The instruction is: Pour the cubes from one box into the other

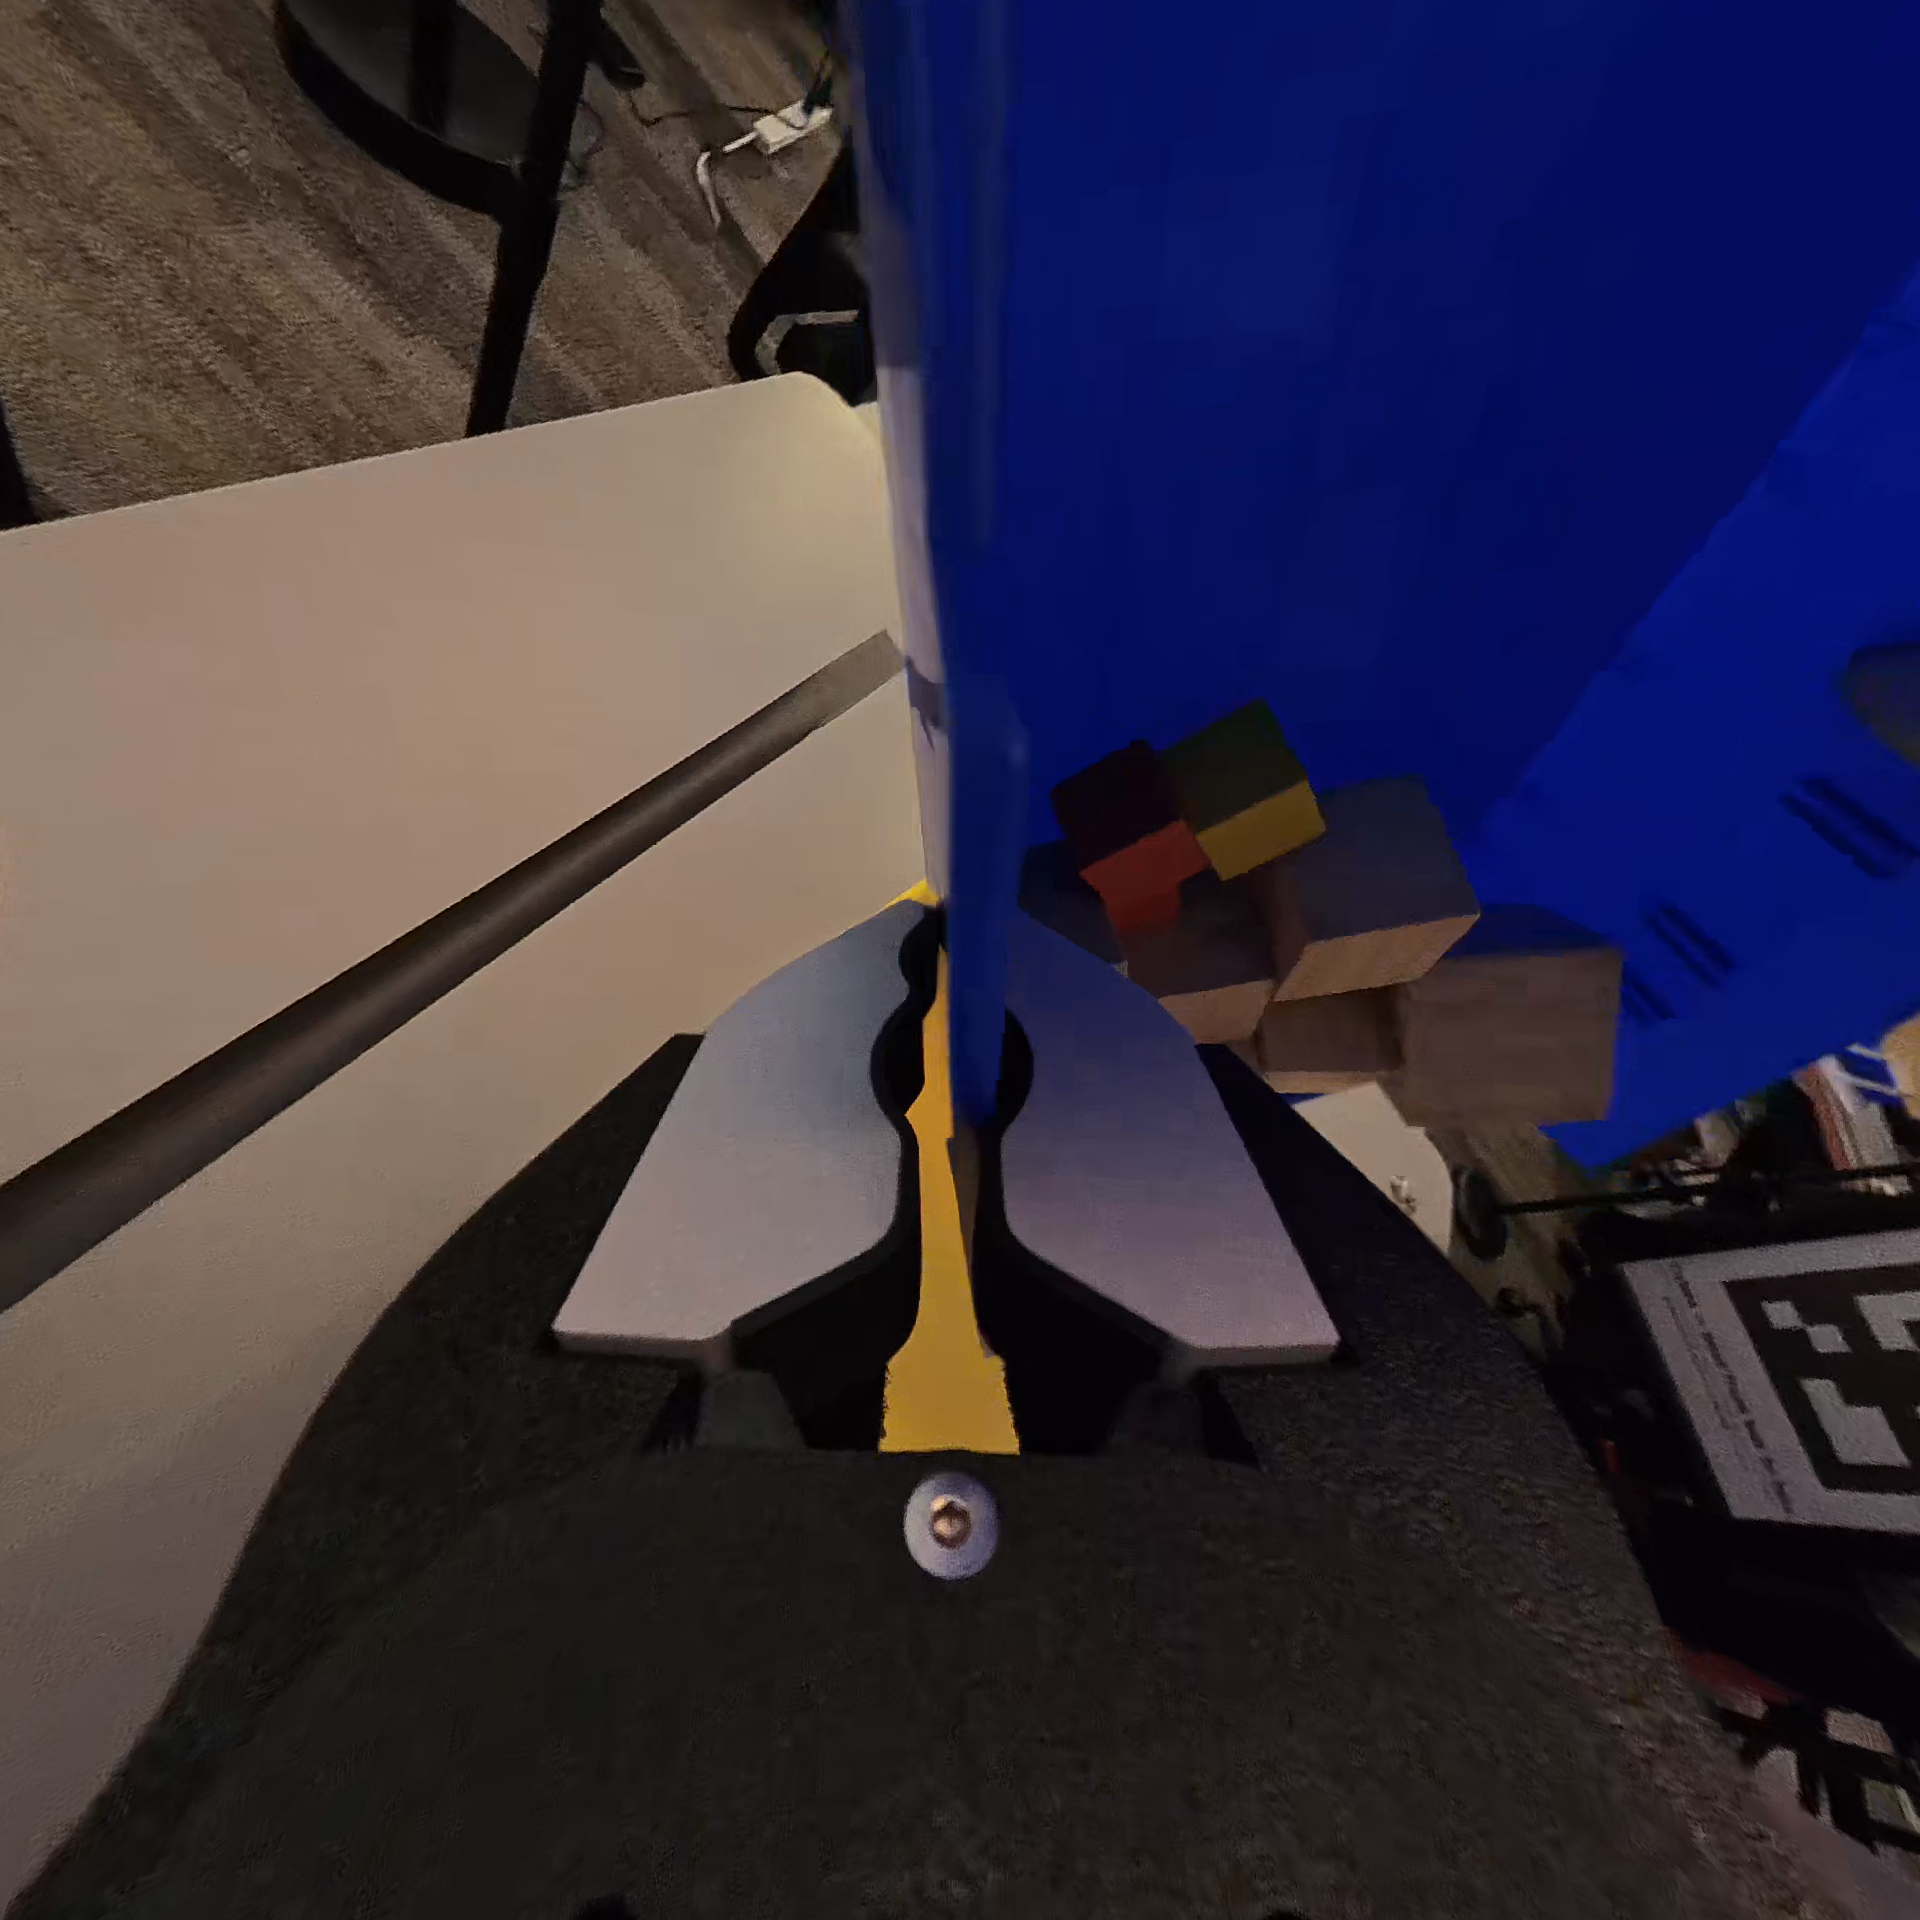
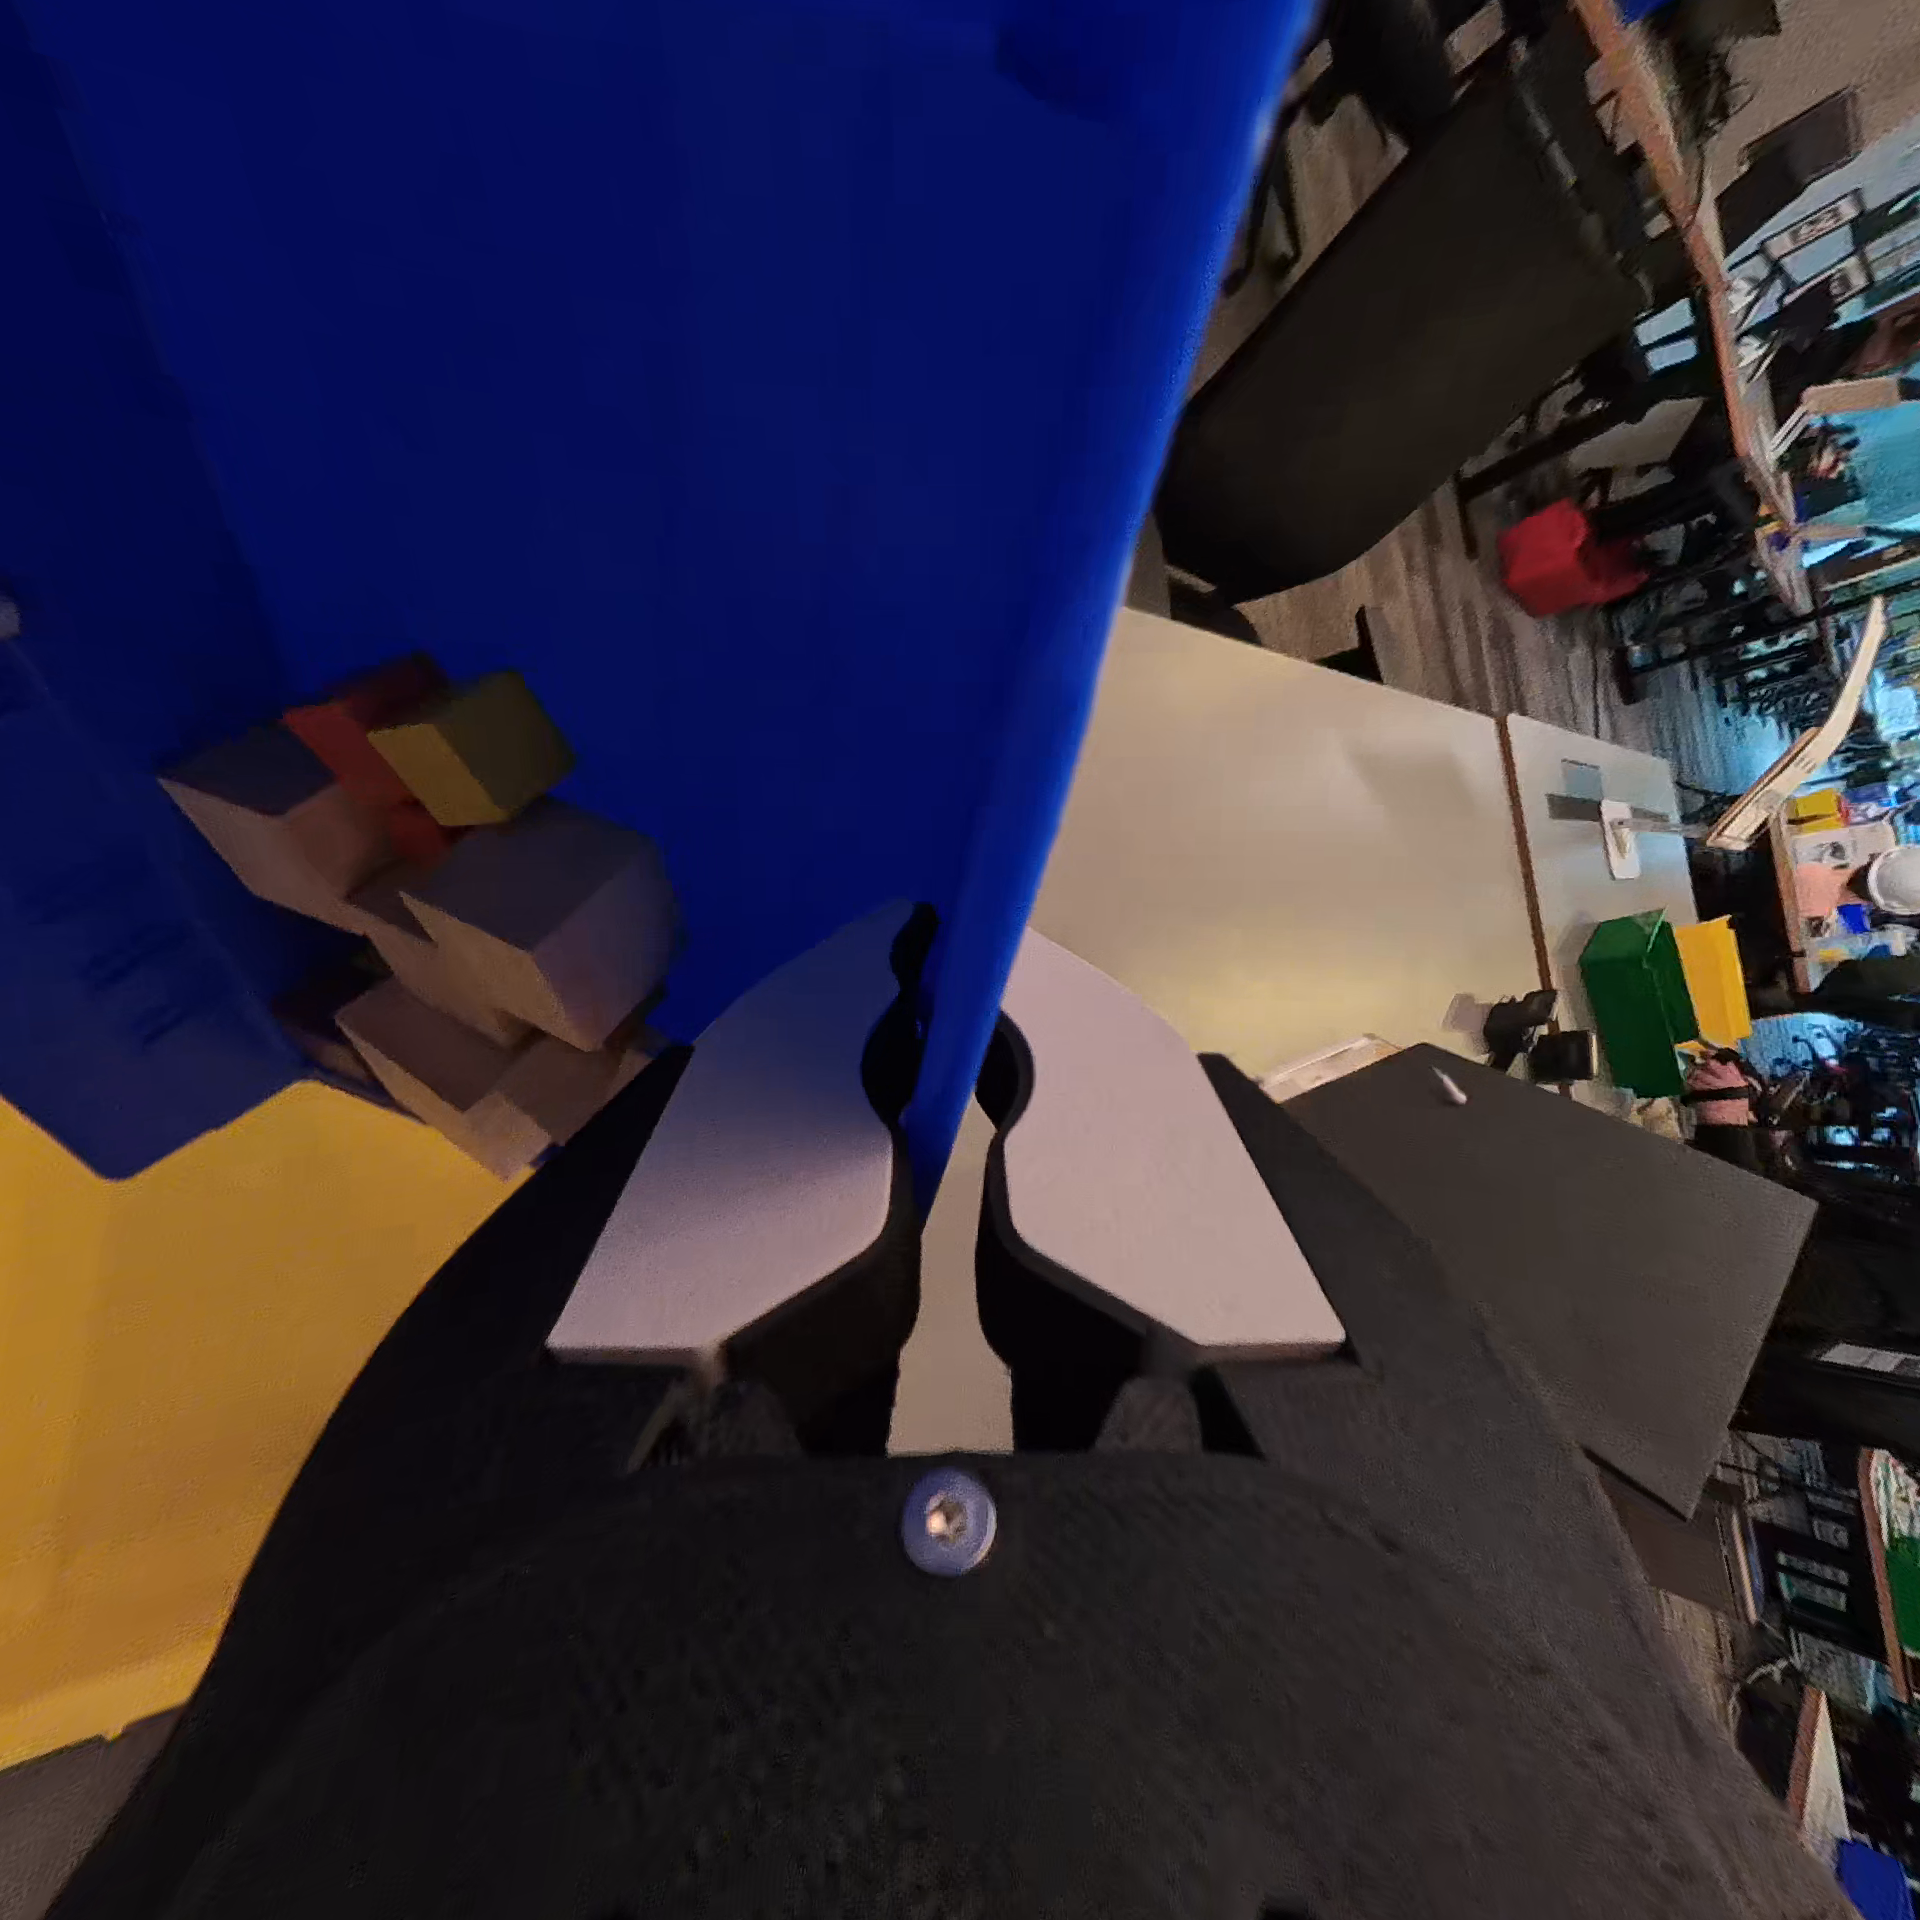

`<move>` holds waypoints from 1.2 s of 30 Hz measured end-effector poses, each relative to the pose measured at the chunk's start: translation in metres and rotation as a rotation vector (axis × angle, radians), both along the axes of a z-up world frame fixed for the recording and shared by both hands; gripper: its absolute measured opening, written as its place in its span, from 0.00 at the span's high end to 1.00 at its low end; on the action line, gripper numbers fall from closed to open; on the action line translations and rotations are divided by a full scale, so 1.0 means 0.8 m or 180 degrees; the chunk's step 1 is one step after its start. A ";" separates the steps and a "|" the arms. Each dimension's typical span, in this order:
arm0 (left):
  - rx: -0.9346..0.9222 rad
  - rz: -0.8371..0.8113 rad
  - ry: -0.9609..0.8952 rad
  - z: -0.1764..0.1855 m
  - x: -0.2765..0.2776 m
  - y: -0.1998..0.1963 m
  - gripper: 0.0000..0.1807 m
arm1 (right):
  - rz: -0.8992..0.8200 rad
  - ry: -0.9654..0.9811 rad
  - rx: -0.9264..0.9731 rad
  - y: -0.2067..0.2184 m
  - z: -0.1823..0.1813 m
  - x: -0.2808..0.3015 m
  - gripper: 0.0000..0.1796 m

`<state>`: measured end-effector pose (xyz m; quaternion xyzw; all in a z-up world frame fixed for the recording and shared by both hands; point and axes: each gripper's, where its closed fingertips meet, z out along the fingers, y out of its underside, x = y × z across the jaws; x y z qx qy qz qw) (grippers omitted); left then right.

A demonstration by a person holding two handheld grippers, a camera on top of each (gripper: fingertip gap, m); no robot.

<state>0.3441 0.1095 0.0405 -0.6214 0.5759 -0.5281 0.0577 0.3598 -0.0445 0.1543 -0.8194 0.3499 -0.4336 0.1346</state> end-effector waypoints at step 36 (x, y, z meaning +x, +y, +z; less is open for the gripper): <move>0.0188 0.0019 -0.0189 0.004 -0.002 -0.012 0.98 | 0.0075 -0.0068 0.0083 -0.021 -0.010 -0.015 0.96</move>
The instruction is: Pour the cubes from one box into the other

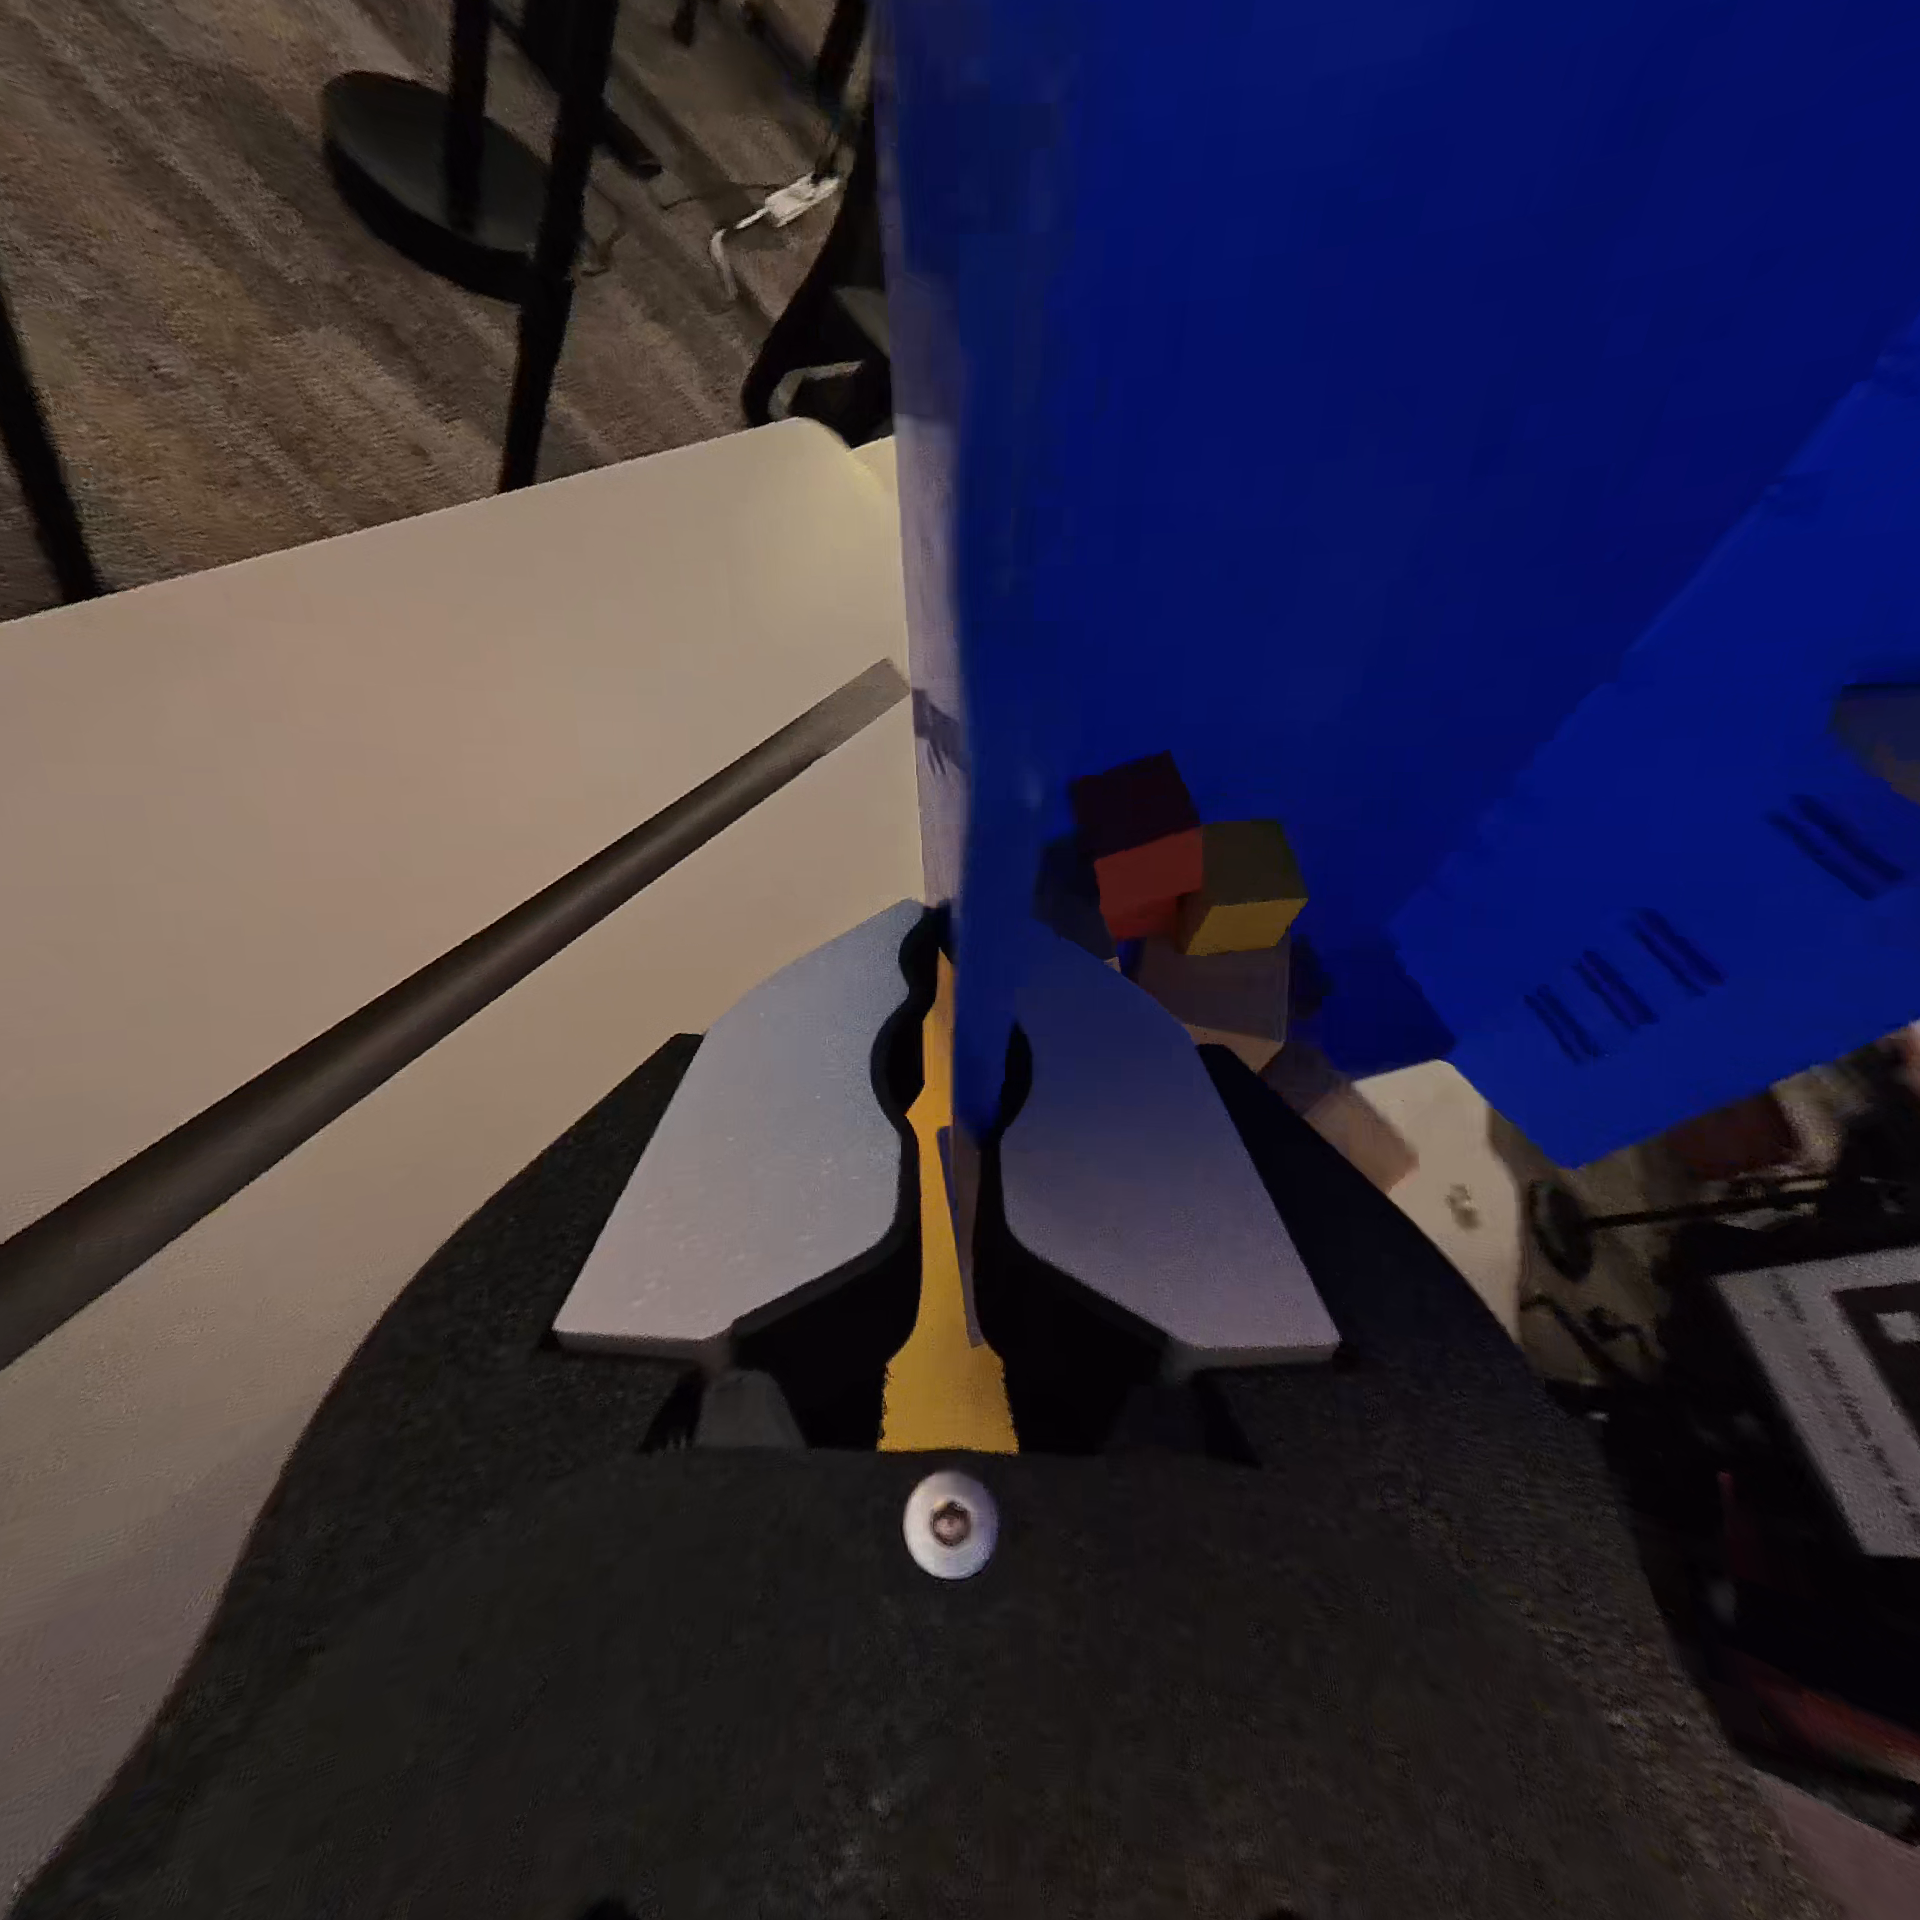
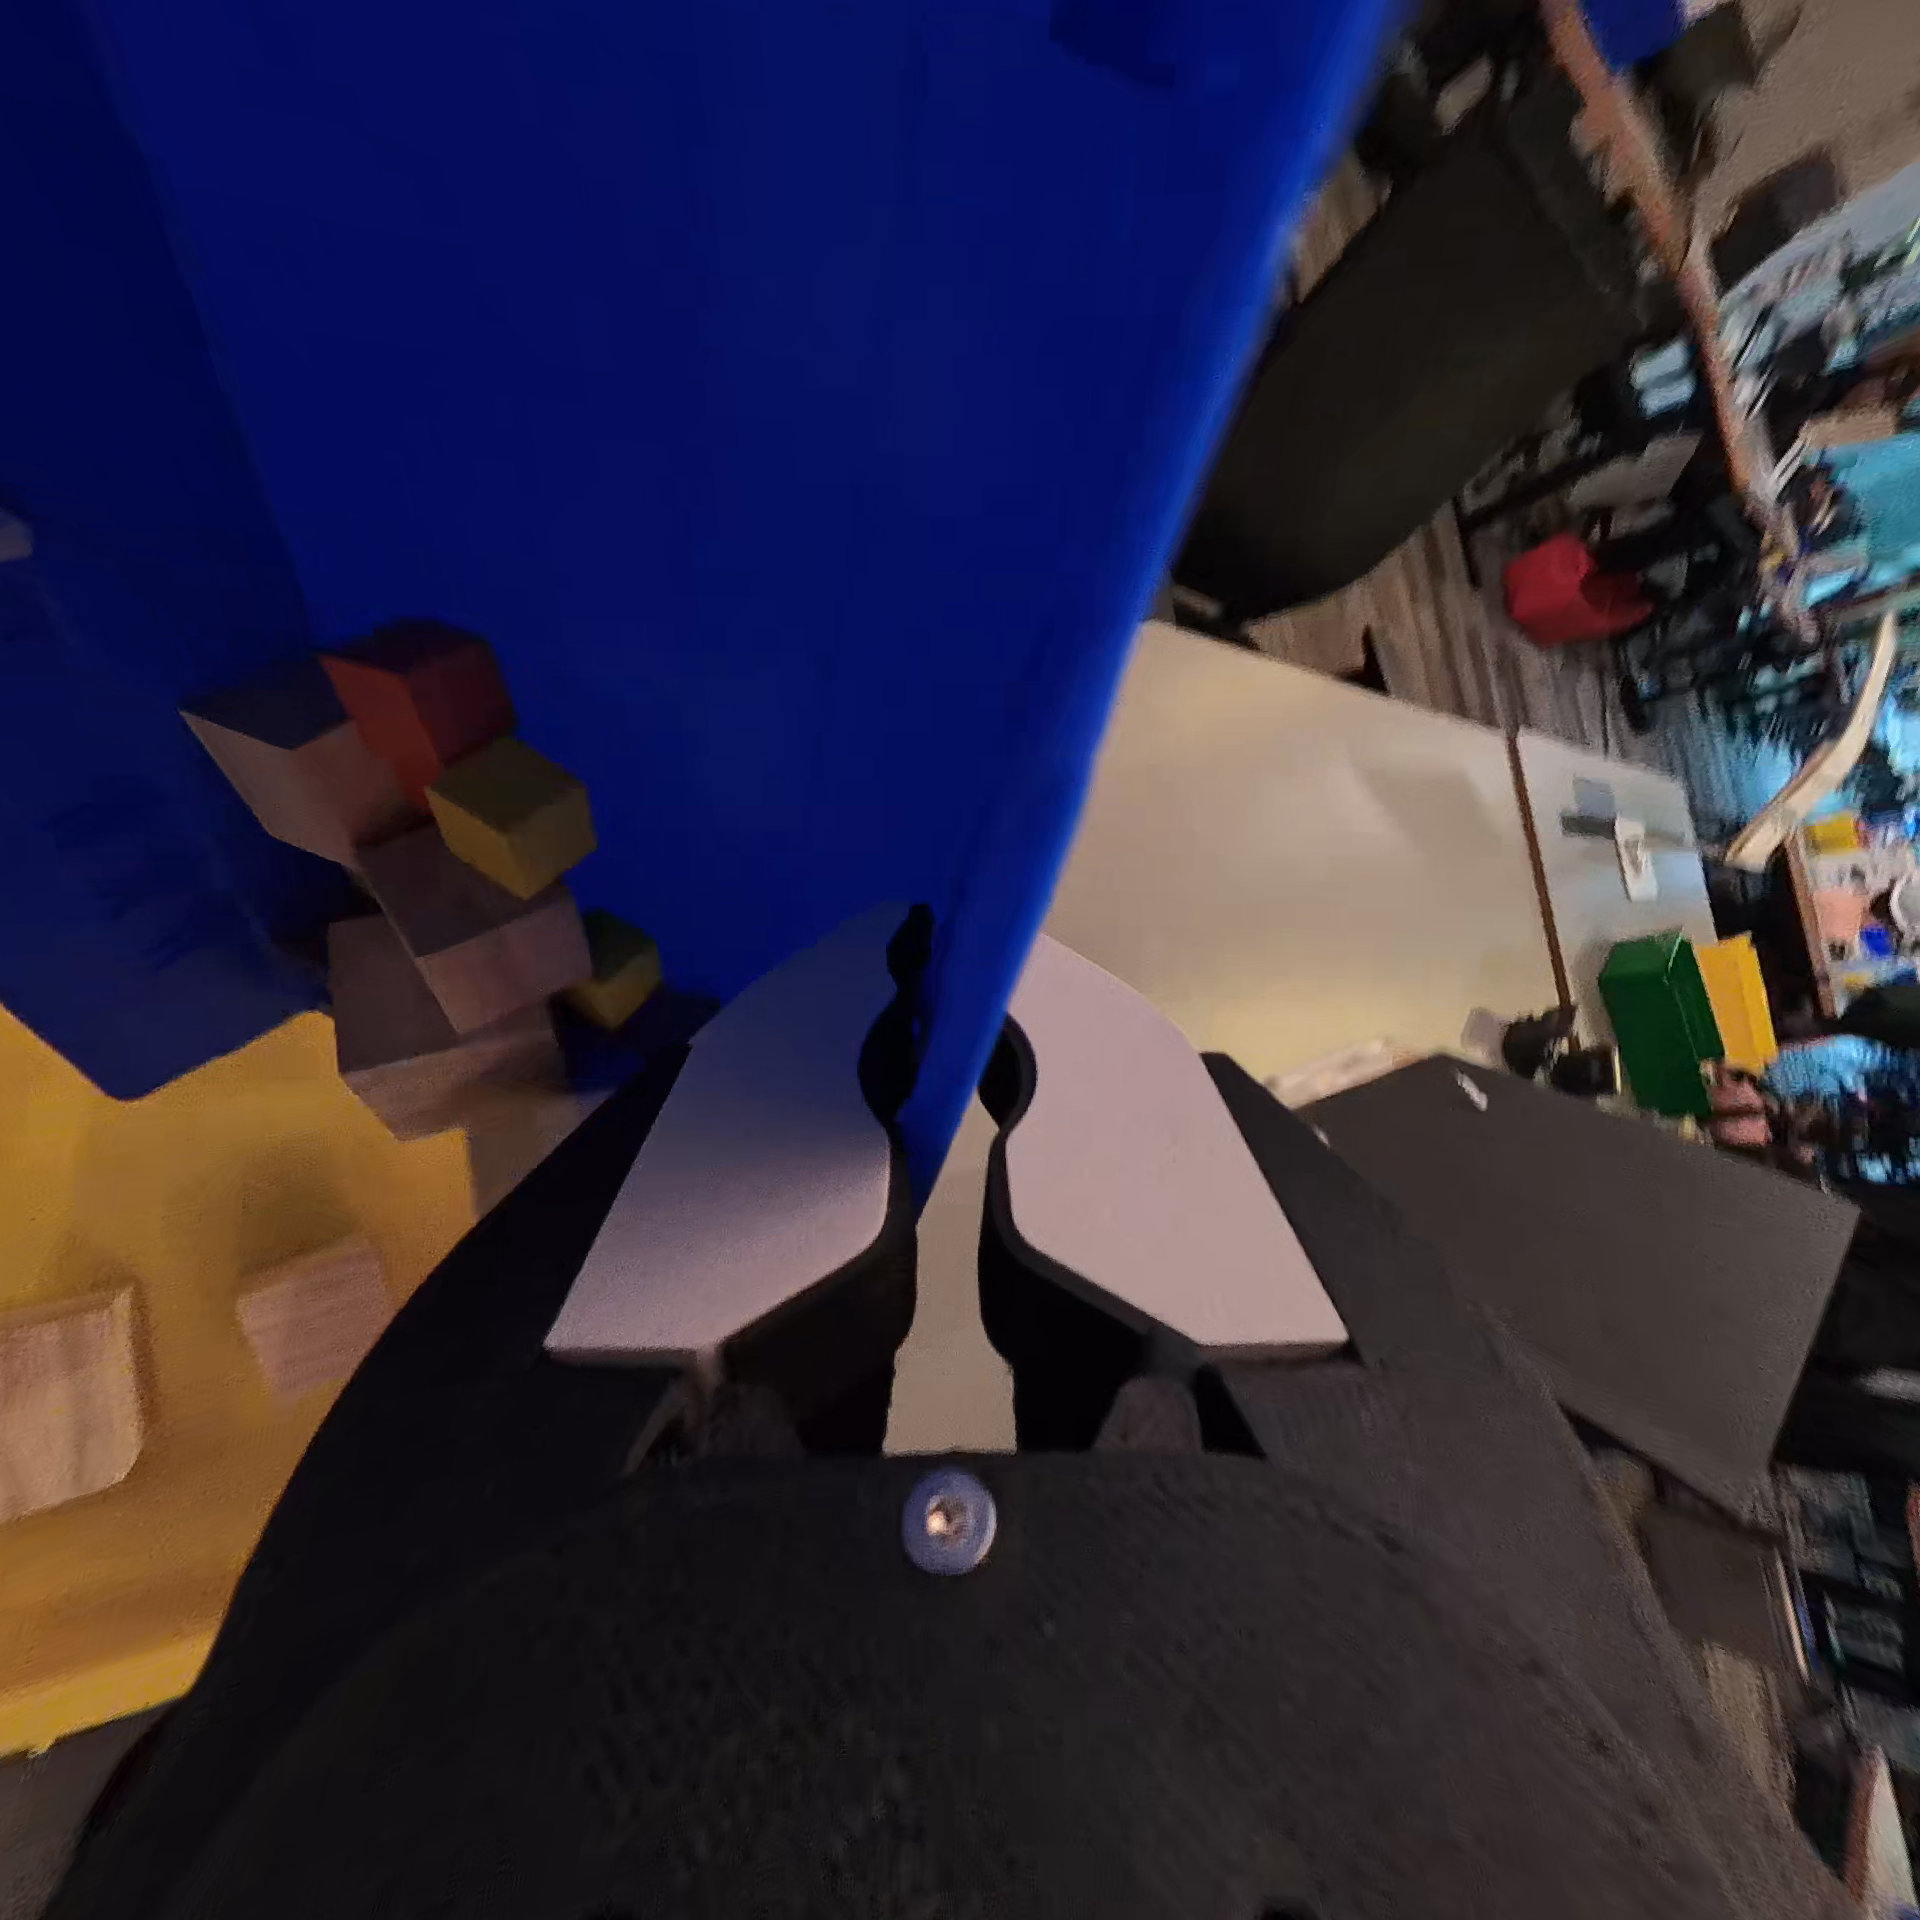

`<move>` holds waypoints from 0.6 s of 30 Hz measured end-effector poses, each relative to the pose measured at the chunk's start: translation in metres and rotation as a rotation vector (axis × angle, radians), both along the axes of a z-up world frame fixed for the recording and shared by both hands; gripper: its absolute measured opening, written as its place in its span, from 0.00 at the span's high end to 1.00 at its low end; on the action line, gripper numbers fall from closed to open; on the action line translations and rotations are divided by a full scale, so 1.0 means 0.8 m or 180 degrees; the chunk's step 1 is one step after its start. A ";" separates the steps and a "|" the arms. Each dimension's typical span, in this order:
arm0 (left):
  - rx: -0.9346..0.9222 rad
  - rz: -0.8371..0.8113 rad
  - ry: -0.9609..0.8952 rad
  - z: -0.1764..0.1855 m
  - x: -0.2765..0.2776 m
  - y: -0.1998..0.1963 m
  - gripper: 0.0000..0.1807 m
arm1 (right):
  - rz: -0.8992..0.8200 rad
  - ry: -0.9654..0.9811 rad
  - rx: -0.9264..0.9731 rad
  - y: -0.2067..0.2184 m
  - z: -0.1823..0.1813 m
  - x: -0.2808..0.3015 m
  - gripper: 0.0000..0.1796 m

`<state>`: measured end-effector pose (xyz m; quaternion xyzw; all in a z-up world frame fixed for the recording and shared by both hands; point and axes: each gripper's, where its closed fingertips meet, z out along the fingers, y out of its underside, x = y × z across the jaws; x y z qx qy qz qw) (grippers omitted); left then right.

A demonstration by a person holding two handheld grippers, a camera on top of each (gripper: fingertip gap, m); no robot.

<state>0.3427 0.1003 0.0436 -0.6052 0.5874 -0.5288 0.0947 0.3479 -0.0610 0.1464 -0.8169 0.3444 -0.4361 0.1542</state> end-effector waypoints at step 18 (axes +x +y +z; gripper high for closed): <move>-0.0025 0.0063 -0.0195 0.016 -0.005 -0.001 0.98 | 0.0077 -0.0332 -0.0062 0.002 0.021 -0.009 0.95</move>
